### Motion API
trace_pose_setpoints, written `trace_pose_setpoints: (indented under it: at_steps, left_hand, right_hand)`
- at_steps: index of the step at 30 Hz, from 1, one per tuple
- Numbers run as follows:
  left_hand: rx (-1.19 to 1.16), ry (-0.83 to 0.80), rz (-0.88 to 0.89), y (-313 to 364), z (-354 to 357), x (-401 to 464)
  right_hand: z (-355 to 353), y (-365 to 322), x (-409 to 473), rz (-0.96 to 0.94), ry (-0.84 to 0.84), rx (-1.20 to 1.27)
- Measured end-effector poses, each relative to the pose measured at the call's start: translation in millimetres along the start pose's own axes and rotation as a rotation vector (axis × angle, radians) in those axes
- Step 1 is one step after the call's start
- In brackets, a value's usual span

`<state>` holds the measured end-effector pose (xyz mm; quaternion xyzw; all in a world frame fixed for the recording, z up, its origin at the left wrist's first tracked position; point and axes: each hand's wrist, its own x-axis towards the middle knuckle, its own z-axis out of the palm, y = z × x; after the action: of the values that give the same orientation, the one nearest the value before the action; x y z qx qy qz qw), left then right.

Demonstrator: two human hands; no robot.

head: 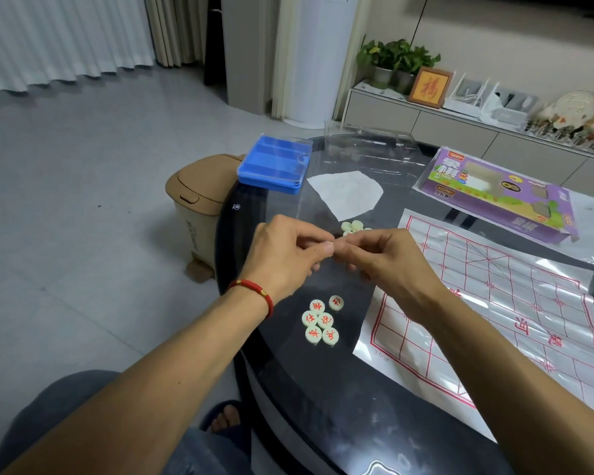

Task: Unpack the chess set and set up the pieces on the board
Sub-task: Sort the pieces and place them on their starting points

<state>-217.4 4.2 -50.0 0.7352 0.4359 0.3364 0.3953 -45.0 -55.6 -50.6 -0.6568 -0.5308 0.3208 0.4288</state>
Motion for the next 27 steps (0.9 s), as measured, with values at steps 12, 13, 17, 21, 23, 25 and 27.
trace_pose_setpoints:
  at_steps: [12,13,17,21,23,25,27]
  left_hand:
    - [0.442,0.102,-0.038,-34.1,-11.8,18.0]
    - [0.438,0.104,-0.047,-37.1,-11.7,19.9]
    - [0.432,0.141,-0.037,-45.9,-13.0,26.8]
    - [0.426,0.130,-0.064,-47.7,-12.1,32.0]
    - [0.439,0.131,-0.066,-47.3,-10.4,32.5]
    - [0.468,0.145,-0.056,-46.3,-9.5,32.4]
    - [0.514,0.156,-0.031,-46.3,-8.0,32.8]
  right_hand:
    - [8.6,2.9,60.0,-0.200,-0.035,-1.040]
    - [6.5,3.9,62.1,-0.208,-0.013,-0.998]
    - [-6.8,1.8,57.5,-0.119,0.041,-0.564]
    - [-7.5,4.2,49.7,-0.046,-0.030,-0.438]
    - [-5.1,4.7,47.2,-0.062,-0.036,-0.475]
    - [1.3,4.1,43.1,-0.094,-0.045,-0.569]
    - [12.4,4.9,38.6,-0.119,-0.031,-0.634]
